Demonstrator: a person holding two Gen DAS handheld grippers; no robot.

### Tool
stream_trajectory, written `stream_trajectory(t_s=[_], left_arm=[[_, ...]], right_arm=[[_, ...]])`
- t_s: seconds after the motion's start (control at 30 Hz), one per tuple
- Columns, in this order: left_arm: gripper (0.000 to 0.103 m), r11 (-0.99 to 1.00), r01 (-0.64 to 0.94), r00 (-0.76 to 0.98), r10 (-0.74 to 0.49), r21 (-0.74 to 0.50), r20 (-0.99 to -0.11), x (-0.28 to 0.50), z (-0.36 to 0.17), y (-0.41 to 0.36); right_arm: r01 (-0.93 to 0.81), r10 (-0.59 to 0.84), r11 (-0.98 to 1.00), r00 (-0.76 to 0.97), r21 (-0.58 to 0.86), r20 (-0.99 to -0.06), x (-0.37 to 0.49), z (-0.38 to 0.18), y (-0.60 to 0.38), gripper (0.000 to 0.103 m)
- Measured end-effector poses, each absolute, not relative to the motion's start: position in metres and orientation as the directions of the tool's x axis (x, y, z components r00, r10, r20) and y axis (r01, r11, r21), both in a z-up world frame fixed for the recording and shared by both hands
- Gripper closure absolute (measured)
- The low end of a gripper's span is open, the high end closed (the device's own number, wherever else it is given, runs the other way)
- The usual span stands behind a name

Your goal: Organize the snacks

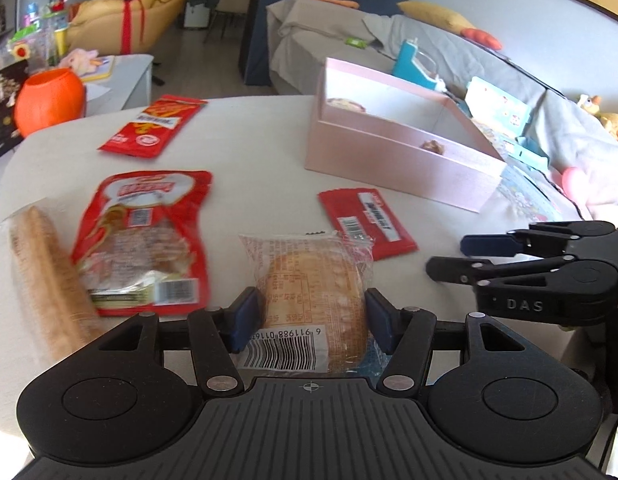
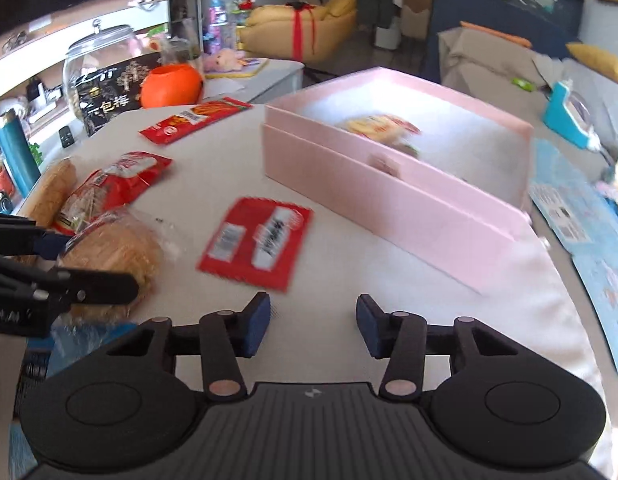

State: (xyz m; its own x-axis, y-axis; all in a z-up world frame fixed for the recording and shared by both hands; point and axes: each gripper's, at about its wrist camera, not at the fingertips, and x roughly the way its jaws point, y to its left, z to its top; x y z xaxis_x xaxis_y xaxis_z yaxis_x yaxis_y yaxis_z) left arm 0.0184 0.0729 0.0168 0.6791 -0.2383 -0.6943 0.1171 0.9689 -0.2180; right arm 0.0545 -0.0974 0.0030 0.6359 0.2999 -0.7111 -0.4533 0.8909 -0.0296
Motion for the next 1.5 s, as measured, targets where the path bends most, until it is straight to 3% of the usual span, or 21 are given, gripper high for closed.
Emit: stream_trajectory(t_s=[0.27, 0.33, 0.4, 0.57, 0.63, 0.7, 0.93, 1.13, 1.2, 1.4, 1.47, 1.5], left_arm=[[0.040, 0.971, 0.106, 0.684, -0.227, -0.213, -0.694, 0.016, 0.018, 0.074], [0.041, 0.984, 0.065, 0.702, -0.162, -0.165, -0.693, 0.012, 0.019, 0.078], [0.041, 0.987, 0.039, 0.710, -0.135, -0.153, -0.691, 0.009, 0.019, 0.085], [0.041, 0.985, 0.049, 0.709, -0.151, -0.165, -0.689, 0.002, 0.018, 0.092], [0.041, 0.983, 0.056, 0.709, -0.164, -0.177, -0.685, 0.000, 0.016, 0.094], [0.041, 0.979, 0.054, 0.711, -0.175, -0.196, -0.681, -0.001, 0.015, 0.098], [0.041, 0.972, 0.086, 0.703, -0.214, -0.219, -0.678, 0.008, 0.017, 0.082], [0.040, 0.964, 0.184, 0.671, -0.266, -0.191, -0.692, 0.022, 0.016, 0.048], [0.038, 0.964, 0.202, 0.661, -0.265, -0.174, -0.702, 0.025, 0.015, 0.040], [0.031, 0.956, 0.247, 0.613, -0.280, -0.157, -0.739, 0.039, 0.017, 0.034], [0.031, 0.954, 0.245, 0.593, -0.290, -0.175, -0.751, 0.045, 0.019, 0.036], [0.032, 0.953, 0.241, 0.585, -0.292, -0.181, -0.757, 0.047, 0.020, 0.037]], right_arm=[[-0.430, 0.306, 0.903, 0.630, 0.008, -0.714, 0.059, 0.006, -0.104, 0.045], [-0.433, 0.341, 0.900, 0.622, 0.053, -0.704, 0.063, 0.010, -0.097, 0.040], [-0.440, 0.366, 0.895, 0.621, 0.079, -0.693, 0.069, 0.013, -0.085, 0.028], [-0.444, 0.344, 0.894, 0.597, 0.059, -0.724, 0.095, 0.001, -0.045, 0.025], [-0.449, 0.309, 0.894, 0.630, -0.009, -0.712, 0.094, -0.002, -0.033, 0.028], [-0.479, 0.307, 0.876, 0.640, -0.053, -0.704, 0.086, 0.000, -0.028, 0.041], [-0.530, 0.319, 0.843, 0.629, -0.091, -0.709, 0.046, 0.004, -0.061, 0.042], [-0.458, 0.284, 0.888, 0.629, -0.049, -0.723, 0.039, 0.005, -0.113, 0.041], [-0.423, 0.277, 0.906, 0.628, -0.020, -0.728, 0.040, 0.003, -0.128, 0.030], [-0.392, 0.271, 0.920, 0.645, -0.005, -0.715, 0.042, -0.003, -0.139, 0.026], [-0.394, 0.265, 0.919, 0.654, -0.020, -0.709, 0.044, -0.003, -0.133, 0.028], [-0.396, 0.266, 0.918, 0.653, -0.020, -0.709, 0.045, -0.002, -0.130, 0.039]])
